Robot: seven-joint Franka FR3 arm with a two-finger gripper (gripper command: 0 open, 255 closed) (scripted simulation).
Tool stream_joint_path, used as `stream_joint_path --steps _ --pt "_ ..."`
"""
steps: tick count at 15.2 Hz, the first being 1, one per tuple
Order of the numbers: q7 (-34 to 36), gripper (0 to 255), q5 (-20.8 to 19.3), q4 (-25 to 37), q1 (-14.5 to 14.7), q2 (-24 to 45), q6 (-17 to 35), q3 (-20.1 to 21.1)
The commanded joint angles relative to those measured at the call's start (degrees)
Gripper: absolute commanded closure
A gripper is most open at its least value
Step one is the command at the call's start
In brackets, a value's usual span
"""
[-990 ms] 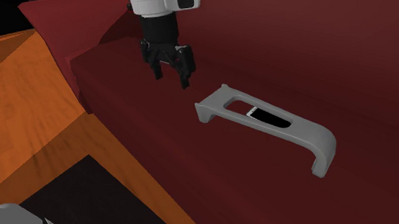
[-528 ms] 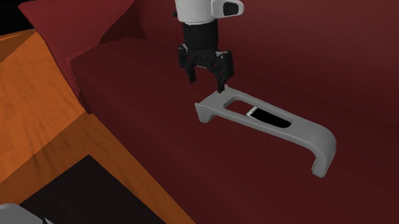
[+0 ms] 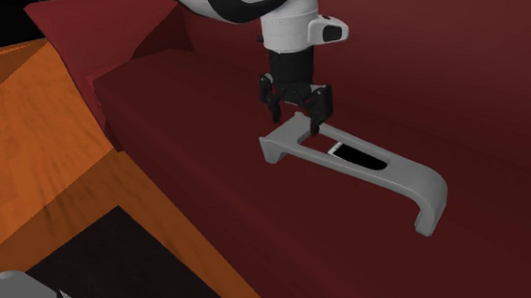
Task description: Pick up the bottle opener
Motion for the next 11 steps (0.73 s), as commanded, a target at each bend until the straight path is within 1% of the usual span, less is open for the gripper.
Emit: stream_joint_path --steps 1,2,4,5,11 --pt "0.1 0 0.0 -1.2 0.0 0.3 1.5 0.0" --pt "0.1 0 0.1 -2.1 0.0 0.6 2.7 0.0" --pt "0.1 0 0.1 -2.1 0.0 0.6 2.7 0.0" --pt "0.1 255 0.1 -2.1 0.0 0.6 2.7 0.0" --pt "0.1 255 0.1 -2.1 0.0 0.6 2.7 0.0"
